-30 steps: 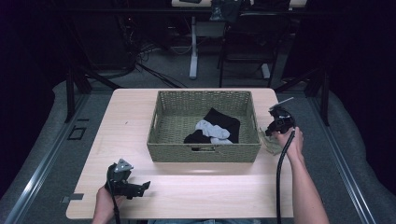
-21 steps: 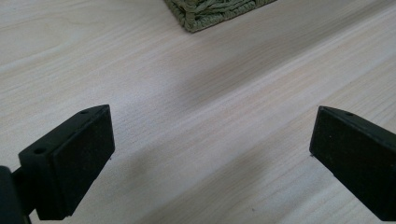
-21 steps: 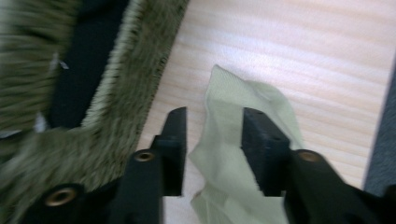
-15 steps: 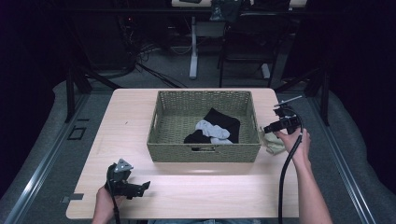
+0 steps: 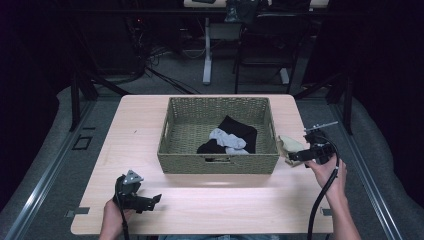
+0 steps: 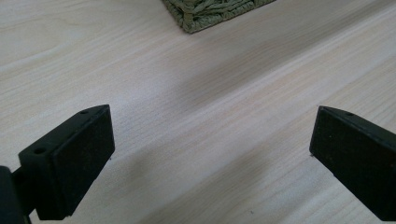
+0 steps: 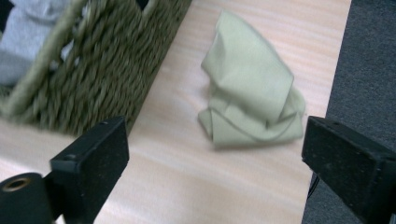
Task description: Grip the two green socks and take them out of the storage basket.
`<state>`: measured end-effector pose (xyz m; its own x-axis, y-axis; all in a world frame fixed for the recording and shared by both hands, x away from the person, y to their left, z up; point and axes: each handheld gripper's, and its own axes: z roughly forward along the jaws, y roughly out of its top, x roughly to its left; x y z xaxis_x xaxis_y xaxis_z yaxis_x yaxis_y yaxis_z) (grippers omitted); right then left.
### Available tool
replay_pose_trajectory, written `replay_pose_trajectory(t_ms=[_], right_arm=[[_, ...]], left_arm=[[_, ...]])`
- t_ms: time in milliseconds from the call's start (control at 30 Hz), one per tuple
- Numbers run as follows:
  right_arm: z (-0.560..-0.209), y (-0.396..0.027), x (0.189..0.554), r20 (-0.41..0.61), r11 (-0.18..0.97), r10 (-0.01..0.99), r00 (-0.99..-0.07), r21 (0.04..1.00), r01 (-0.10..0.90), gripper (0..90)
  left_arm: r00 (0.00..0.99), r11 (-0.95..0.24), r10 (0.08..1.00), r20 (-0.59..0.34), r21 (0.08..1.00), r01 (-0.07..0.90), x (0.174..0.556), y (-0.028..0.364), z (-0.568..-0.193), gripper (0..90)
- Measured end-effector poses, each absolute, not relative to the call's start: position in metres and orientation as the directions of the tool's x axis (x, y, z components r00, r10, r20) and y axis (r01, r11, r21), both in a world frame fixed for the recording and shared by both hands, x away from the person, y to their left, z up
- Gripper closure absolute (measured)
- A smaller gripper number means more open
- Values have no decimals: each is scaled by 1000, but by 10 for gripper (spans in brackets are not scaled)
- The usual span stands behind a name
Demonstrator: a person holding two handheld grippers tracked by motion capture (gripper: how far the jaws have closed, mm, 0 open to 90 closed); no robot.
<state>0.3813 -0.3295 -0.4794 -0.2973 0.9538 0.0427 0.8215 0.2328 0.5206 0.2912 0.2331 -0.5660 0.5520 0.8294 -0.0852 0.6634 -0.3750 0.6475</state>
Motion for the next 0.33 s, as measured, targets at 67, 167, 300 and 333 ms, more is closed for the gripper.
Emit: replay_pose_trajectory(t_ms=[67,167,300,333], right_arm=[[-483,-330,375,42,237,952,-303,526,817,40],[-486,-332,369,31,244,953,-303,517,821,0],[-491,-338,366,40,235,954,-298,519,822,0],[-492,-338,366,41,230,955,-294,520,823,0]], left_arm=[[551,-373,830,-88,647,665,291,233,-566,1],[559,-380,825,-89,645,663,292,232,-566,1],[560,-383,824,-87,643,663,292,232,-566,1],[563,-386,822,-85,643,662,293,232,-566,1]])
